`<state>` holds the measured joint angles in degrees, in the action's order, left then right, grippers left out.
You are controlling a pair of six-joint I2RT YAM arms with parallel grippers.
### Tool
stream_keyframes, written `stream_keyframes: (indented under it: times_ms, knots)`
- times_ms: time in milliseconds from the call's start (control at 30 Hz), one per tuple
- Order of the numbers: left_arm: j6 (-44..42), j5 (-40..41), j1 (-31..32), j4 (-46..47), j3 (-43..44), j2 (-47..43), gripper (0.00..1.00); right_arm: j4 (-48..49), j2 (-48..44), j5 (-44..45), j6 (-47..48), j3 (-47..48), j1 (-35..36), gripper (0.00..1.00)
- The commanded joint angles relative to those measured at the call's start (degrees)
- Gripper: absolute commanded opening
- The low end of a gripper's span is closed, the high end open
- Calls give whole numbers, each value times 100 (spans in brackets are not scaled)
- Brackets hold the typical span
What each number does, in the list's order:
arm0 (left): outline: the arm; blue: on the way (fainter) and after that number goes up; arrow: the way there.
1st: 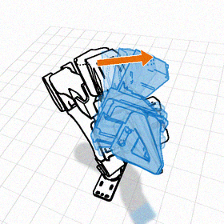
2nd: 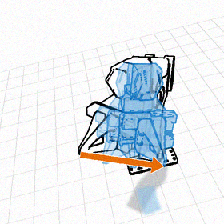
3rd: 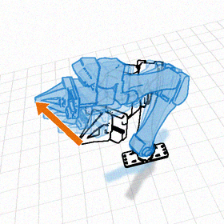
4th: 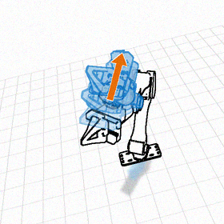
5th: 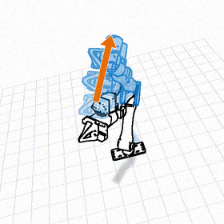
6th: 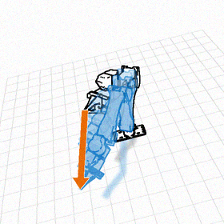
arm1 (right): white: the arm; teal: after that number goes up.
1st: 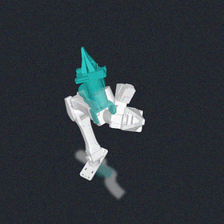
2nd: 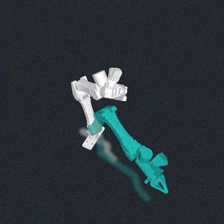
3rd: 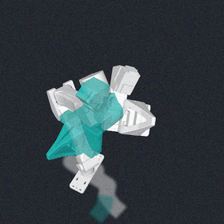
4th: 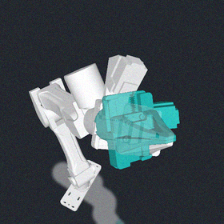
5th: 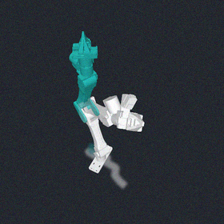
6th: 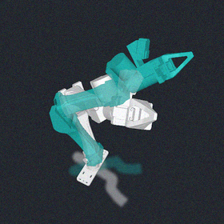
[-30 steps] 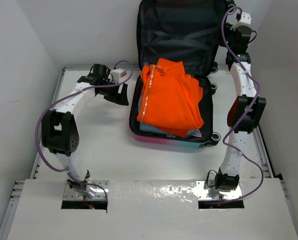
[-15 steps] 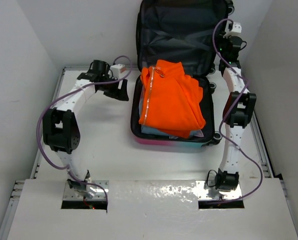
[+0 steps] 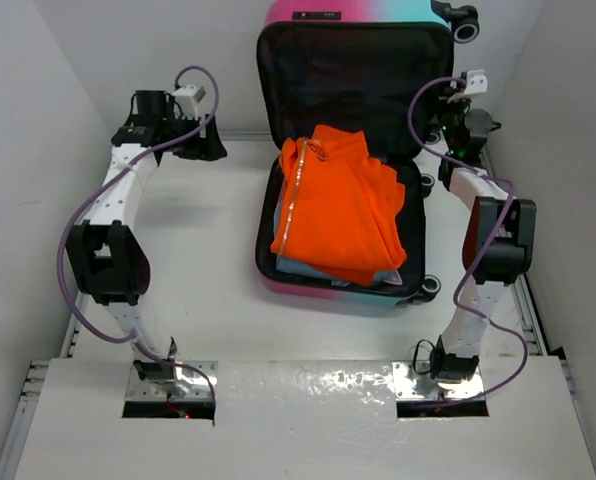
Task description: Pack the luggage
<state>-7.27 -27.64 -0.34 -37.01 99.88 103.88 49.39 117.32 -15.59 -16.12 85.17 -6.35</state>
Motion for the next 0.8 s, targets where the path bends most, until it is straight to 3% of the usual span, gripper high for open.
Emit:
stream_keyframes:
  times_ms: [0,167,233,267,300,367,400,500,533,567,600,633,667,700,733,767]
  knots:
    - [278,135,-334,344,182,-376,69,1968,-1227,-2034,-911,-665,266,0]
    - [586,233,-810,519,-56,-693,66,2426,-2589,-2588,-586,-2616,275,0]
    - [569,241,-880,616,-161,-833,65,2471,-3037,-2685,-498,-3570,266,12]
    - [551,224,-880,634,-179,-860,65,2444,-3544,-2686,-454,-3908,266,23]
    - [560,180,-880,704,-222,-895,65,2253,-3845,-2581,-384,-4294,266,66]
    - [595,136,-880,827,-267,-957,65,1657,-4843,-2291,-25,-5262,266,81]
    - [604,118,-871,967,-284,-974,65,722,-5233,-1994,186,-5830,275,99]
    - [630,65,-871,1292,-284,-905,65,-962,-7068,-1195,671,-7122,283,99]
    - [639,57,-863,1372,-293,-878,65,-1392,-7622,-983,445,-7406,292,99]
    - [674,22,-819,1468,-241,-834,65,-2475,-8210,-841,278,-7574,301,99]
    - [674,39,-758,1495,-197,-721,64,-3130,-9382,-614,163,-7759,336,99]
    - [674,57,-696,1539,-153,-667,64,-3807,-9959,-376,-178,-7752,345,99]
    - [613,135,-530,1557,-48,-562,64,-5310,-11044,-113,-338,-7674,345,99]
    - [543,171,-337,1583,57,-509,64,-6378,-11507,333,-705,-7386,354,99]
    - [525,171,-248,1583,119,-456,64,-6389,-11816,320,-804,-7157,354,99]
    - [525,171,-152,1583,198,-343,64,-7085,-12176,155,-918,-6571,354,99]
